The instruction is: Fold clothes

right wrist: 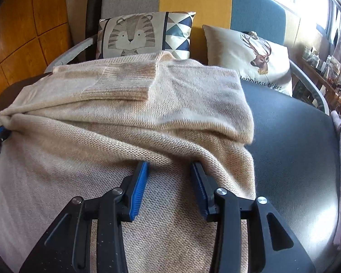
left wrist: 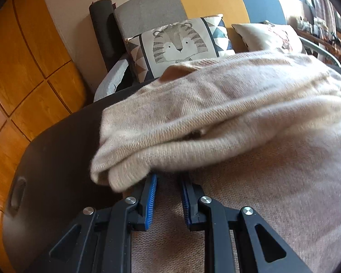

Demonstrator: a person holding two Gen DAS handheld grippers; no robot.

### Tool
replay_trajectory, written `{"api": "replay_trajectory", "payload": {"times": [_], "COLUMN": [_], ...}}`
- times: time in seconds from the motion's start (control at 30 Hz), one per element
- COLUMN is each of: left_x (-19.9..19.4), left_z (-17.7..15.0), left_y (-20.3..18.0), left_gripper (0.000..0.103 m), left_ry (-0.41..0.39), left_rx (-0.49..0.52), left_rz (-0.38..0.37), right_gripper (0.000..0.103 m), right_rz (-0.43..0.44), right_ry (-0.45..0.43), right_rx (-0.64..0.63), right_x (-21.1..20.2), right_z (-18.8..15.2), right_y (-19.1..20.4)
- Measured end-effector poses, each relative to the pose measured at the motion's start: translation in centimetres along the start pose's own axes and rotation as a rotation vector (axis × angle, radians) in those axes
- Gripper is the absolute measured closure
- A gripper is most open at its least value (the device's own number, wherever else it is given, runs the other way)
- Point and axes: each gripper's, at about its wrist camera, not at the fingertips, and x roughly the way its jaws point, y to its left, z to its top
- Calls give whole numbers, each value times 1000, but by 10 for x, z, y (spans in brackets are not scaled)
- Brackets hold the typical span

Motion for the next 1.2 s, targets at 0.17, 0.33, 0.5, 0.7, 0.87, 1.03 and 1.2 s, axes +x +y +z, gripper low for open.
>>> {"api": "replay_trajectory", "payload": {"times": [0.17, 0.33, 0.5, 0.7, 0.87, 1.03, 1.2], "left_x": [-23, -37, -55, -74, -93, -119, -121], "left_z": [-24, -37, -68, -128, -164, -186, -211], "left_y": [-14, 1, 41, 86, 79, 72, 88], "left_gripper": [83, 83, 83, 83, 83, 83, 83], "left_ry": [-5, 32, 44, 80, 54, 43, 112], "left_rx": [58, -23, -205, -387, -373, -339, -532], "left_rz": [16, -86, -254, -408, -407, -459, -741], "right_gripper": [60, 60, 60, 53, 53, 48, 48], "right_rz": [19, 73, 183, 212, 125, 110, 270], "right_ry": [9, 30, 0, 38, 86, 125, 110], "right_rx": [-10, 30, 66, 130, 63, 54, 321], "right_x": [-13, -28, -75, -115, -132, -145, -161], "right_z": [-16, -25, -48, -97, -139, -167, -187], "right_y": [3, 6, 6, -16, -15, -16, -55]}}
